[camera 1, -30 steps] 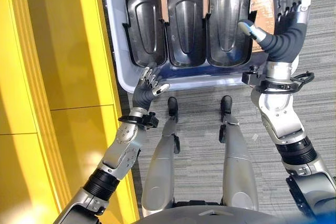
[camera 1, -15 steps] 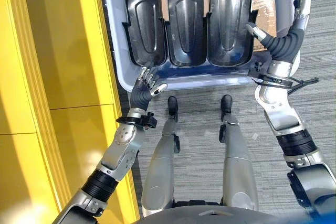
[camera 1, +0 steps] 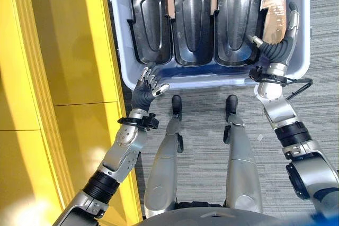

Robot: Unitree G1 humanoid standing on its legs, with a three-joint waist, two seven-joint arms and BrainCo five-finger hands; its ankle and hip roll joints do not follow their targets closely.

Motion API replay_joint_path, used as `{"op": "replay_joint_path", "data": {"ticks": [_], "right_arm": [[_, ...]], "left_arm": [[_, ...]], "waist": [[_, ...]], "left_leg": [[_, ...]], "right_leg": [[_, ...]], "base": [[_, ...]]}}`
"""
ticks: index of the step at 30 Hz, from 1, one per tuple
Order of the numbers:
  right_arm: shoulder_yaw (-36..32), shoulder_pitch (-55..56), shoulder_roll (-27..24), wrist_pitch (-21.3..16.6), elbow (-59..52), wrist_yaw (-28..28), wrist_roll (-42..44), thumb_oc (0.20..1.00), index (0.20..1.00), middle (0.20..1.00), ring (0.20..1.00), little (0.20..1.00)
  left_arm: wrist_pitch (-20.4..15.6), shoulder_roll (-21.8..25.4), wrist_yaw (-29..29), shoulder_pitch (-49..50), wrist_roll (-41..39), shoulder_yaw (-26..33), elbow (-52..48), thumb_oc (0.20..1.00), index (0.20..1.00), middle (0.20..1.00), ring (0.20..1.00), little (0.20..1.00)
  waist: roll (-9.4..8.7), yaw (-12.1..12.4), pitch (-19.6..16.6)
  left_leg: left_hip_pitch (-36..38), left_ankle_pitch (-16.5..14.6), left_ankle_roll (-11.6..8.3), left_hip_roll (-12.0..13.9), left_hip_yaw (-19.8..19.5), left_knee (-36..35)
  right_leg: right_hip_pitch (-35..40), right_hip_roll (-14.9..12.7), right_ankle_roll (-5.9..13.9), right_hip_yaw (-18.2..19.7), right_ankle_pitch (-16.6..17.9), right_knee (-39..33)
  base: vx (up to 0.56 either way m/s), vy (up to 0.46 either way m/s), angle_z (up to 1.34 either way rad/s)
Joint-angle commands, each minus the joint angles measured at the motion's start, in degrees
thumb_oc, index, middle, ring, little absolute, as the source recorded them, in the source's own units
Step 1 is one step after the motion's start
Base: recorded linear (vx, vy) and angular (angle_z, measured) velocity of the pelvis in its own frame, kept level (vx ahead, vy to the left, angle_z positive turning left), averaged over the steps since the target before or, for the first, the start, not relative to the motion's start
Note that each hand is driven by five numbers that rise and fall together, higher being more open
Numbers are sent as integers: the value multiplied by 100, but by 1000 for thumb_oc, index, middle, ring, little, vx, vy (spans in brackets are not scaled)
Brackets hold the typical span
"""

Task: Move parts from the plastic box to the shelf.

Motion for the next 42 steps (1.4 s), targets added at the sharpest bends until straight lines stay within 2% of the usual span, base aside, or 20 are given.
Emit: {"op": "replay_joint_path", "data": {"ticks": [1, 8, 16, 34, 35, 36, 37, 39, 42], "right_arm": [[33, -222, -40, -180, -351, 35, 98, 1000, 1000, 1000, 1000, 1000], [133, -430, -22, -119, 208, 114, 243, 1000, 1000, 1000, 1000, 1000], [152, -871, -37, -21, 1471, 44, 618, 1000, 1000, 1000, 1000, 1000], [986, -1858, -76, 231, 3612, 585, 917, 1000, 1000, 1000, 1000, 1000], [1117, -1979, -61, 291, 3899, 663, 899, 652, 652, 652, 652, 652], [1119, -1982, -61, 289, 3903, 664, 900, 460, 460, 460, 460, 460], [1208, -2037, -50, 335, 4064, 740, 864, 200, 200, 200, 200, 200], [1445, -2159, 5, 441, 4402, 868, 710, 200, 200, 200, 200, 200], [1487, -2101, 12, 438, 4312, 830, 645, 200, 200, 200, 200, 200]], "left_arm": [[-311, 236, -89, 29, 71, -59, -471, 1000, 1000, 1000, 1000, 1000], [-321, 225, -114, 4, 44, -87, -439, 1000, 1000, 1000, 1000, 1000], [-326, 259, -121, -13, 4, -112, -434, 1000, 1000, 1000, 1000, 1000], [-301, 298, -158, -199, -56, -349, -442, 1000, 1000, 1000, 1000, 1000], [-282, 299, -165, -215, -57, -378, -448, 1000, 1000, 1000, 1000, 1000], [-282, 299, -165, -216, -57, -377, -448, 1000, 1000, 1000, 1000, 1000], [-283, 301, -173, -222, -60, -373, -449, 1000, 1000, 1000, 1000, 1000], [-262, 276, -190, -321, -44, -425, -431, 1000, 1000, 1000, 1000, 1000], [-263, 254, -176, -357, -20, -402, -415, 1000, 1000, 1000, 1000, 1000]], "waist": [[-7, 52, -77], [2, 91, -79], [34, 178, -59], [84, 351, 51], [83, 376, 56], [84, 374, 58], [81, 380, 68], [79, 426, 97], [64, 433, 119]], "left_leg": [[80, -757, -113, 214, -479, 621], [22, -753, -113, 195, -488, 649], [-53, -753, -99, 186, -546, 687], [-146, -712, -75, 166, -617, 736], [-157, -710, -76, 154, -630, 747], [-157, -710, -76, 153, -631, 748], [-163, -708, -77, 147, -638, 755], [-159, -703, -75, 127, -652, 762], [-139, -704, -74, 122, -665, 764]], "right_leg": [[259, -181, 313, 40, 610, -694], [238, -198, 309, 12, 605, -676], [198, -192, 291, -19, 585, -604], [164, -233, 278, -105, 555, -506], [169, -244, 276, -127, 552, -489], [170, -244, 276, -128, 552, -489], [181, -247, 277, -135, 547, -492], [217, -270, 280, -176, 536, -469], [250, -271, 280, -191, 529, -463]], "base": [[0, 0, 0], [0, 0, 0], [0, 0, 0], [2, 2, 2], [3, 5, 4], [0, 0, 0], [0, 0, 0], [0, 0, 0], [8, 2, 2]]}}
